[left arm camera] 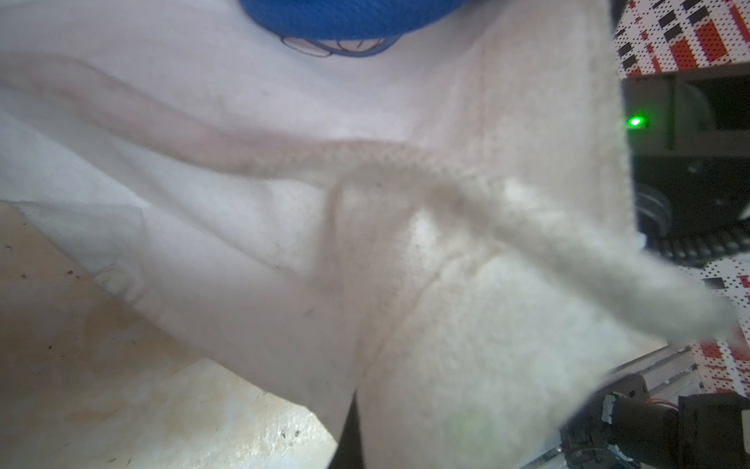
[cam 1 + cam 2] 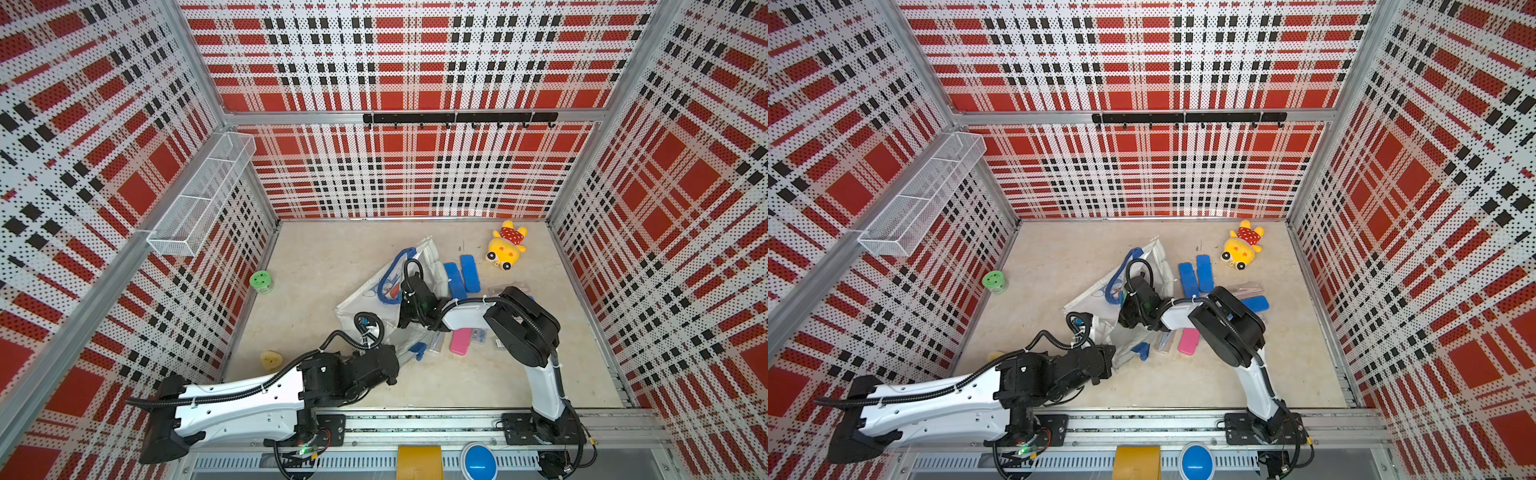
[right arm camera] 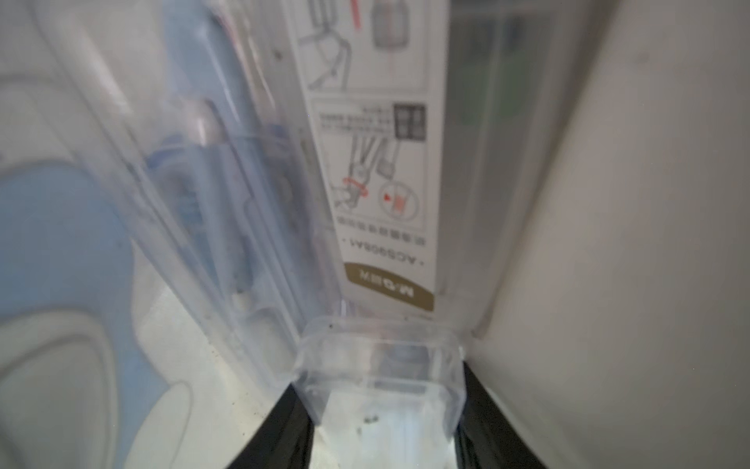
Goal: Take out the compass set from the canvas bag
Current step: Pick up the compass set from the canvas bag.
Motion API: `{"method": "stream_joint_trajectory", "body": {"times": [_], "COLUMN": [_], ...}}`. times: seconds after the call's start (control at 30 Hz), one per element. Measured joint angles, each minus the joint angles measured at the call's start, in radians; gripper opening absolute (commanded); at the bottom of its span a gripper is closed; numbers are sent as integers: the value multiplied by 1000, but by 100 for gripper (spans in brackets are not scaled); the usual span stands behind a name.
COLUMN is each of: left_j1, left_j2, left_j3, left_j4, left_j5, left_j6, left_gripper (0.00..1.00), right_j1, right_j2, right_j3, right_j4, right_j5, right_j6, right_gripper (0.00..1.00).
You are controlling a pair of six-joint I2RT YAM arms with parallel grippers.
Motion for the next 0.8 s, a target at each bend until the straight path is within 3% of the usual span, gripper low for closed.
{"method": "stream_joint_trajectory", "body": {"times": [0.17, 0.4, 0.8], "left_j1": [-2, 0, 58], "left_j2": [-64, -98, -66], "left_j3": [-9, -8, -6], "left_j4": [-13, -27, 20], "left_j5": [-31, -61, -50], "left_j6": [-32, -58, -57], "left_gripper": [0, 0, 0], "right_j1": [1, 6, -10], "right_j2": [0, -43, -361], "right_j3": [6, 11, -69], "right_j4": [-2, -44, -242], "right_j5": [-14, -15, 2], "right_j6": [-28, -80, -190], "right_gripper": [36, 33, 31]}}
